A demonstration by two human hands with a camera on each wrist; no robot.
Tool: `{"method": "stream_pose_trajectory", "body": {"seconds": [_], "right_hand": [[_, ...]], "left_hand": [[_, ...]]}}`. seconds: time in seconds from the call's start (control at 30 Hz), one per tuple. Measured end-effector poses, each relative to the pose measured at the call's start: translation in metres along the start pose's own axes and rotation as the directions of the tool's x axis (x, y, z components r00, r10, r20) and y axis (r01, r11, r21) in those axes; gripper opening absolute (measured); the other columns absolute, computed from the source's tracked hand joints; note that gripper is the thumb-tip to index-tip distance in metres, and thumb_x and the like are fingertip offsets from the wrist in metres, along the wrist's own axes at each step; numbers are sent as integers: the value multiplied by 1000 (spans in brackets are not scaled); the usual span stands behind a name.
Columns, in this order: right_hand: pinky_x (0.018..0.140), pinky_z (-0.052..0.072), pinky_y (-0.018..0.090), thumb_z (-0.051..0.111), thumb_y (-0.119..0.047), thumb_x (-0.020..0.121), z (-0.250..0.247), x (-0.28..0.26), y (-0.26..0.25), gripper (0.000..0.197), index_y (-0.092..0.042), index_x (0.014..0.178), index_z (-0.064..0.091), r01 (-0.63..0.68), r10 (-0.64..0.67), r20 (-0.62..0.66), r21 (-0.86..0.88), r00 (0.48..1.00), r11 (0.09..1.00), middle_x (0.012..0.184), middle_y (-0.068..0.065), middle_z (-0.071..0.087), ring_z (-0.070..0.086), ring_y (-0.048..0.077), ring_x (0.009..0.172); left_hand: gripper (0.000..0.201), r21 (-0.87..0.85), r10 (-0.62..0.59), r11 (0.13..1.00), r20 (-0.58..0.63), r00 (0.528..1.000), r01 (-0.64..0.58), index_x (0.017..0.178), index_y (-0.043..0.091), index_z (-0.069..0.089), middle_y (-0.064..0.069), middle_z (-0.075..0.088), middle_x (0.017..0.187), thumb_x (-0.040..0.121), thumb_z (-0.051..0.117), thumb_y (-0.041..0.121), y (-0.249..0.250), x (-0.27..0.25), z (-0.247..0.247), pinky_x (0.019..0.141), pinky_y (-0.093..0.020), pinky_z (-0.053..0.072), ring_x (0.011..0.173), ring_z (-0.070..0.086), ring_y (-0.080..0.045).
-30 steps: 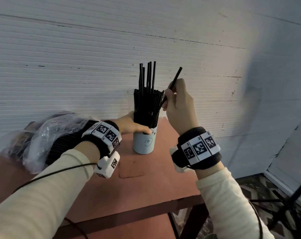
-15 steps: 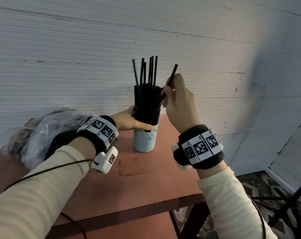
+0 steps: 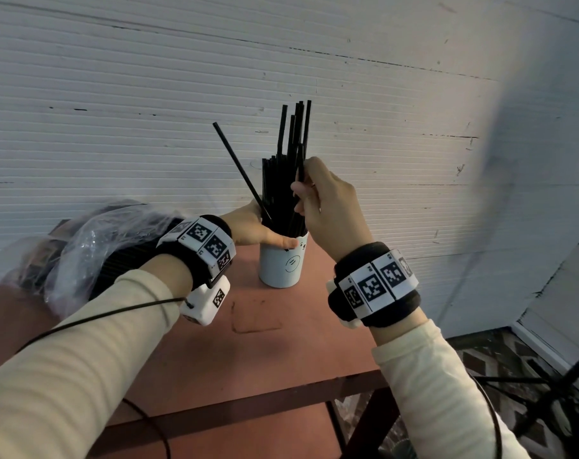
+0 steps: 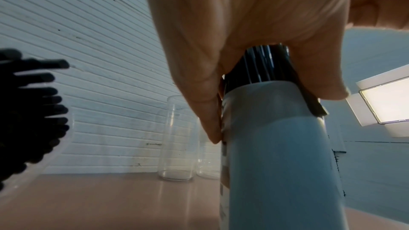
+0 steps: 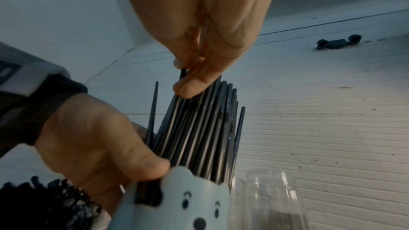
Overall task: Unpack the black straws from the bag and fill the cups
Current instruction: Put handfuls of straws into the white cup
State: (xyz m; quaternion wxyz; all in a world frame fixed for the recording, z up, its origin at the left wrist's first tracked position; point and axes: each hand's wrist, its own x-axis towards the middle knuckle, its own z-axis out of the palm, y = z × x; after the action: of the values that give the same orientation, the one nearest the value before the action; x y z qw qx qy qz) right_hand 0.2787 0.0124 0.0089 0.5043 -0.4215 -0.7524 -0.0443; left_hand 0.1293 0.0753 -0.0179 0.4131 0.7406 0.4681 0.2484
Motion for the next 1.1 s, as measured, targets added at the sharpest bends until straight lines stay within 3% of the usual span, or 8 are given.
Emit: {"method": "stream_pose_trajectory", "body": {"seconds": [0.2,0.4,0.53,0.63,0.83,0.9,0.97,1.1], "right_hand": [[60,52,30,60,-9,91,10,-8,11,6,-4,88,58,-112,116,108,-48,987,993,67,8,65,66,17,61],[60,47,18,67,-18,87,5,-2,8,14,-5,81,66,-149,149,3,-90,989,985,68,6,67,63,17,64],[67,54,36,66,-20,89,2,4,9,16,-6,80,65,-180,186,43,-118,982,977,66,9,68,66,23,65],[69,55,38,67,-20,87,0,8,13,18,-5,77,66,-197,211,86,-143,974,970,68,9,68,67,23,67],[67,55,31,68,-21,87,3,-1,11,21,-4,74,66,-292,309,153,-122,939,948,66,8,70,68,19,64],[66,53,26,69,-23,86,0,0,9,22,-6,73,66,-295,315,174,-132,933,946,65,7,70,67,17,65],[63,50,22,72,-26,83,-3,1,7,23,-7,71,65,-284,306,166,-146,937,948,67,4,68,64,15,66],[60,43,12,76,-26,79,-4,0,-2,19,-10,73,66,-230,235,63,-81,970,970,64,-4,61,53,3,61]], "left_hand": [[66,65,34,997,14,999,-35,123,22,40,12,53,111,74,82,11,7,-4,0,90,-20,42,114,50,-7],[85,86,36,996,-20,999,-34,139,16,30,10,46,119,73,83,15,4,-2,1,95,-23,36,118,43,-8],[87,113,39,993,-52,998,-33,138,13,32,7,48,121,69,86,17,3,-1,3,93,-23,37,116,45,-9],[93,117,42,992,-70,997,-34,140,13,30,5,47,126,67,87,19,1,1,4,93,-24,37,116,45,-10],[47,147,114,983,-41,993,-107,101,26,57,6,63,102,68,86,12,2,1,4,81,-16,47,100,60,-3],[57,141,92,986,-49,995,-84,107,23,61,2,67,107,59,91,31,1,2,7,89,-28,53,103,63,-7],[97,151,35,988,-112,993,-18,126,22,50,3,60,120,44,90,57,-3,4,9,95,-38,52,112,59,-12],[101,162,-34,984,-212,977,70,135,18,33,3,55,121,55,90,42,-5,-5,10,93,-33,47,111,53,-15]]}}
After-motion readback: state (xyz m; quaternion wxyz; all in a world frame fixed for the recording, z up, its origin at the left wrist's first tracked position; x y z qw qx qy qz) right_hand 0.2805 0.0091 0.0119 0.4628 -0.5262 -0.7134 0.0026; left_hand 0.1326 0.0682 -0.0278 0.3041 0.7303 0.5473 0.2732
